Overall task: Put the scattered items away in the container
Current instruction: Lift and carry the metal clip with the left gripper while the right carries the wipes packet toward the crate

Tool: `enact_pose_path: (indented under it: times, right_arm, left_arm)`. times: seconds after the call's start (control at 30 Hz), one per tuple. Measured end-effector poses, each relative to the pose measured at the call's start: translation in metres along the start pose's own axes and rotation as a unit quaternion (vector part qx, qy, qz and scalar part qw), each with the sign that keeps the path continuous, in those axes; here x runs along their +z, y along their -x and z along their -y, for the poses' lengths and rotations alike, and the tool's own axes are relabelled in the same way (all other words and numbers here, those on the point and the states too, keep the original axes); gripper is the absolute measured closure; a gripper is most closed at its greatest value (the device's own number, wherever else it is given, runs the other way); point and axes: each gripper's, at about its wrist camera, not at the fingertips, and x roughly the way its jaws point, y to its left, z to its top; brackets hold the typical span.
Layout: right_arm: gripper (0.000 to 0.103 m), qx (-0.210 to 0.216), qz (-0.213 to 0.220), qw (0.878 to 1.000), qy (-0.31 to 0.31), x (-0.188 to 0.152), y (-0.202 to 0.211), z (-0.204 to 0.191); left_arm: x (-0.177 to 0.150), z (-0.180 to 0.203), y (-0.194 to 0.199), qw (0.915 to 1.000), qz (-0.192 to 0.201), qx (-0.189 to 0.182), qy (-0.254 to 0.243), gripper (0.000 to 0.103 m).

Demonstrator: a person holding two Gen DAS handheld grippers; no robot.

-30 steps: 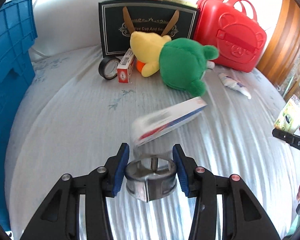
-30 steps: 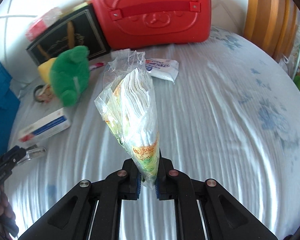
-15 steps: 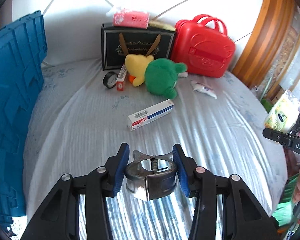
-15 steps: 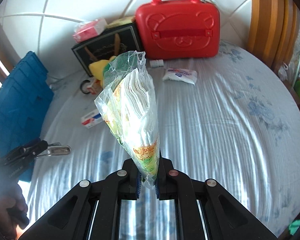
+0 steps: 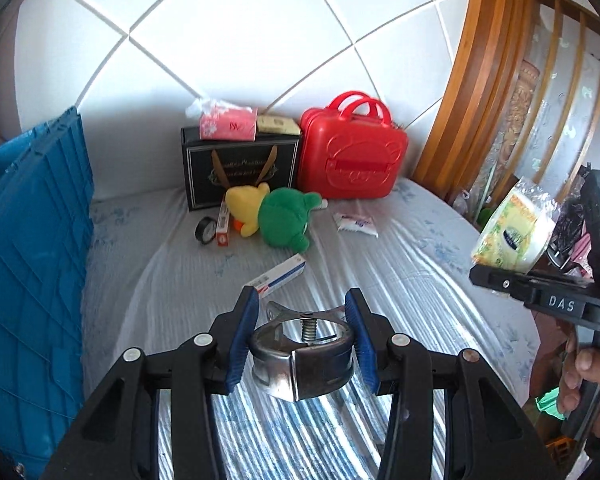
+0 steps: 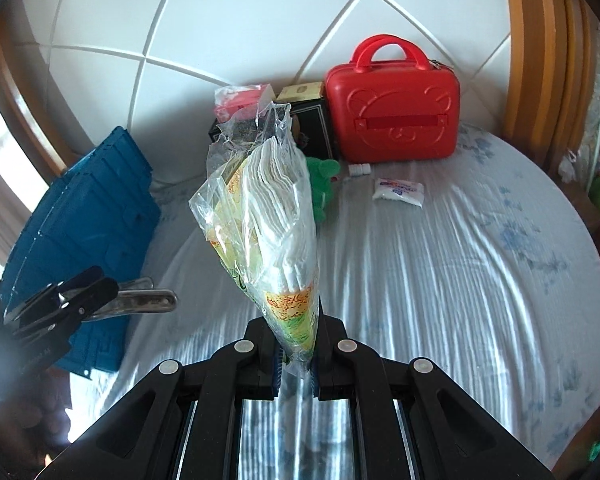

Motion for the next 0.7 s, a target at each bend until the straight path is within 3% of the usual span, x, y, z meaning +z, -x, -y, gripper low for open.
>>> enact_pose_path:
  times: [0.7]
  right_arm:
    - [0.093, 0.02, 0.033, 0.999, 0.011, 0.003, 0.058, -0.088]
  left_arm:
    - [0.037, -0.028, 0.081, 0.9966, 0.073, -0.037, 0.003, 0.059]
